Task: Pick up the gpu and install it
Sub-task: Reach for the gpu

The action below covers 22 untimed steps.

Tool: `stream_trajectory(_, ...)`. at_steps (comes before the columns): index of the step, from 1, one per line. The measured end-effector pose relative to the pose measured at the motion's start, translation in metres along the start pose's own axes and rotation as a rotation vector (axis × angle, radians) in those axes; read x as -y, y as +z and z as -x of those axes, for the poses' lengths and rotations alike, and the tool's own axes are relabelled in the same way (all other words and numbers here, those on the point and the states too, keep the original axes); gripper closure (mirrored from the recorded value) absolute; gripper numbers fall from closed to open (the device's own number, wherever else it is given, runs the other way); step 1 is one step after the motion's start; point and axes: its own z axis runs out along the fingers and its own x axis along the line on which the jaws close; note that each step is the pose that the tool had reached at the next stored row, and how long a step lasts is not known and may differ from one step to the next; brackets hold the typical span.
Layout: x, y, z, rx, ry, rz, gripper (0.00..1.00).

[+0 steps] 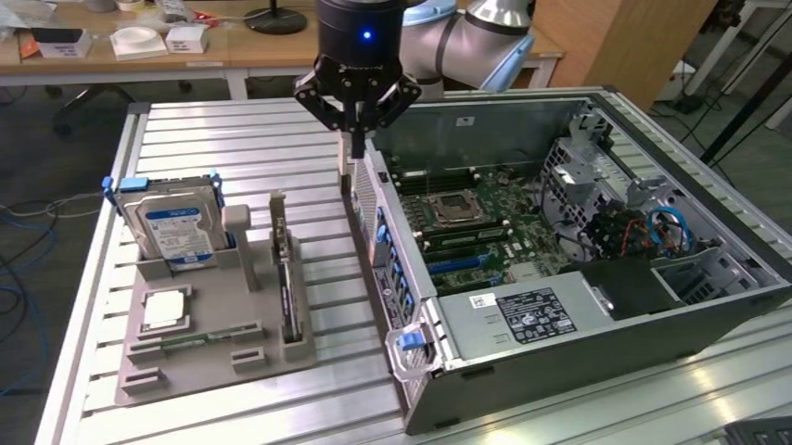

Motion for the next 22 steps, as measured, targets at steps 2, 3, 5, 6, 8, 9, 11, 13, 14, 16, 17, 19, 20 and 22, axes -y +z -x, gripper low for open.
stream_trajectory(2, 0.0001, 0.0003, -0.001, 0.0, 0.0, 0.0, 0.89)
stream_trajectory(3, 0.0001, 0.0005, -0.002, 0.0, 0.0, -0.0001, 0.89)
stream_trajectory(5, 0.0002, 0.0009, -0.003, 0.0, 0.0, 0.0, 0.89)
stream_trajectory(6, 0.0003, 0.001, -0.004, 0.0, 0.0, 0.0, 0.89)
stream_trajectory(8, 0.0003, 0.0014, -0.005, 0.0, 0.0, -0.0001, 0.89)
stream_trajectory(9, 0.0003, 0.0015, -0.005, 0.0, 0.0, -0.0001, 0.89)
stream_trajectory(11, 0.0004, 0.0019, -0.007, 0.0, 0.0, 0.0, 0.89)
stream_trajectory(13, 0.0005, 0.0023, -0.008, 0.0, 0.0, 0.0, 0.89)
stream_trajectory(14, 0.0005, 0.0025, -0.008, 0.0, 0.0, 0.0, 0.89)
stream_trajectory(16, 0.0005, 0.0028, -0.01, -0.0001, 0.0, -0.0001, 0.89)
stream_trajectory(17, 0.0006, 0.003, -0.01, 0.0, 0.0, 0.0, 0.89)
stream_trajectory(19, 0.0007, 0.0033, -0.012, -0.0001, 0.0, -0.0001, 0.89)
stream_trajectory(20, 0.0007, 0.0035, -0.012, 0.0, 0.0, 0.0, 0.89)
stream_trajectory(22, 0.0007, 0.0035, -0.012, -0.0001, 0.0, -0.0001, 0.89)
